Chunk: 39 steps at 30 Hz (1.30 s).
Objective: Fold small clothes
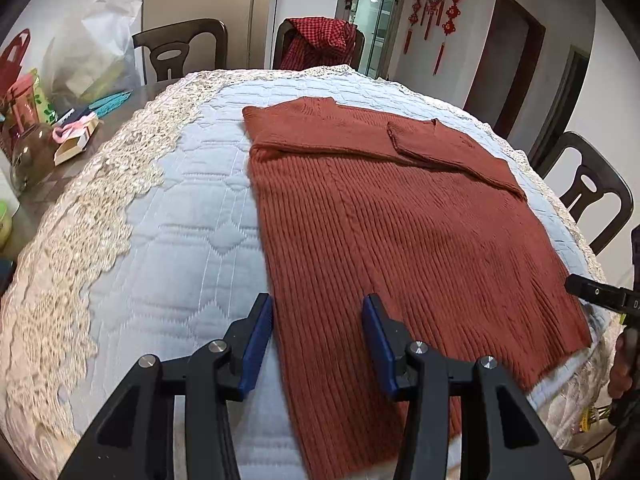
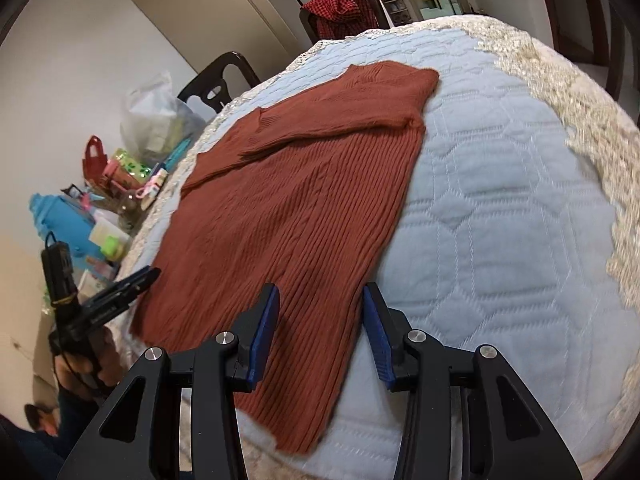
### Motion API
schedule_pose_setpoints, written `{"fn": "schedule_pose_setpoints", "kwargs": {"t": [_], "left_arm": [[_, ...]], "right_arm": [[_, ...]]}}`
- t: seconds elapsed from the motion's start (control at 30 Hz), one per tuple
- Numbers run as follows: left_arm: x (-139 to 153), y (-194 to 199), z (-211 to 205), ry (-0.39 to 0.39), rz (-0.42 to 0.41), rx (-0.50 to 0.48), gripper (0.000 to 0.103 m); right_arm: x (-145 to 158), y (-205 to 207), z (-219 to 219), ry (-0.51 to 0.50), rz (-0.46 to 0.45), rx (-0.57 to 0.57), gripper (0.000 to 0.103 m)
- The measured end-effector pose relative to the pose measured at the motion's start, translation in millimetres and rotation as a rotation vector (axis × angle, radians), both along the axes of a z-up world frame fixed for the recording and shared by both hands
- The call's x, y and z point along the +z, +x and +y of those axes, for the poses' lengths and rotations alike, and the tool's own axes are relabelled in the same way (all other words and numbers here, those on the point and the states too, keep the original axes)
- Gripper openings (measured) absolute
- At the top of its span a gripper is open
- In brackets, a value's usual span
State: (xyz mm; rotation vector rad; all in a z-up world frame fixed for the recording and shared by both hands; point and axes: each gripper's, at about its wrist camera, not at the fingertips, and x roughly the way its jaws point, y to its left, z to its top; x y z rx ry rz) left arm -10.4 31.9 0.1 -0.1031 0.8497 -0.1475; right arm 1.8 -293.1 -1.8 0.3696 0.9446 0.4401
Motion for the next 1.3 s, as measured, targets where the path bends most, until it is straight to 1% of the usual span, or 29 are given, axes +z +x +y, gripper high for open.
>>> {"fn": "schedule_pose_setpoints", "kwargs": {"t": [0.13, 0.27, 0.57, 0.7, 0.73, 0.8, 0.87, 0.9, 0.97, 1.0, 1.03, 1.07, 1.13, 1.2, 1.3], "left_arm": [[-2, -16, 6, -0.059, -0.007, 0.013, 0.049], [-2, -26, 9, -0.097, -0.009, 0.013, 0.049], [-4, -34, 23, -0.25, 0.029, 0.005, 0.049], [-5, -29, 22, -0.277, 0.032, 0.0, 0.049], [-5, -26, 21, -0.285, 0.029, 0.002, 0.049], [-4, -20, 20, -0.296, 0.027, 0.005, 0.049], [-5, -17, 22, -0.322, 0.03, 0.014, 0.048], [-5, -18, 24, -0.331, 0.031, 0.017, 0.048], [-6, -21, 26, -0.333, 0.032, 0.026, 0.037], [-7, -22, 27, -0.332, 0.033, 0.031, 0.034], [-8, -23, 29, -0.331, 0.034, 0.038, 0.027], [-9, -24, 29, -0.327, 0.037, 0.045, 0.018], [-11, -22, 31, -0.317, 0.041, 0.059, 0.009], [-10, -21, 31, -0.317, 0.044, 0.057, 0.008], [-3, -25, 36, -0.302, 0.026, 0.062, 0.008]], "right_arm": [[-2, -12, -1, 0.048, -0.002, -0.006, 0.043], [-3, -22, -3, 0.088, 0.005, -0.004, 0.043], [-4, -28, 1, 0.126, 0.041, 0.042, 0.043], [-6, -28, 2, 0.151, 0.054, 0.059, 0.042], [-7, -27, 3, 0.157, 0.052, 0.056, 0.041], [-9, -22, 4, 0.179, 0.058, 0.045, 0.033], [-12, -18, 4, 0.189, 0.067, 0.032, 0.02], [-14, -17, 4, 0.194, 0.07, 0.026, 0.017], [-15, -19, 1, 0.207, 0.072, 0.018, 0.012], [-16, -21, 0, 0.206, 0.07, 0.016, 0.009], [-16, -23, -1, 0.202, 0.068, 0.013, 0.007], [-16, -23, -2, 0.202, 0.067, 0.011, 0.006], [-16, -25, -3, 0.203, 0.059, 0.005, 0.006], [-15, -23, -1, 0.203, 0.051, 0.005, 0.006], [-9, -23, -2, 0.216, 0.033, 0.013, 0.006]]}}
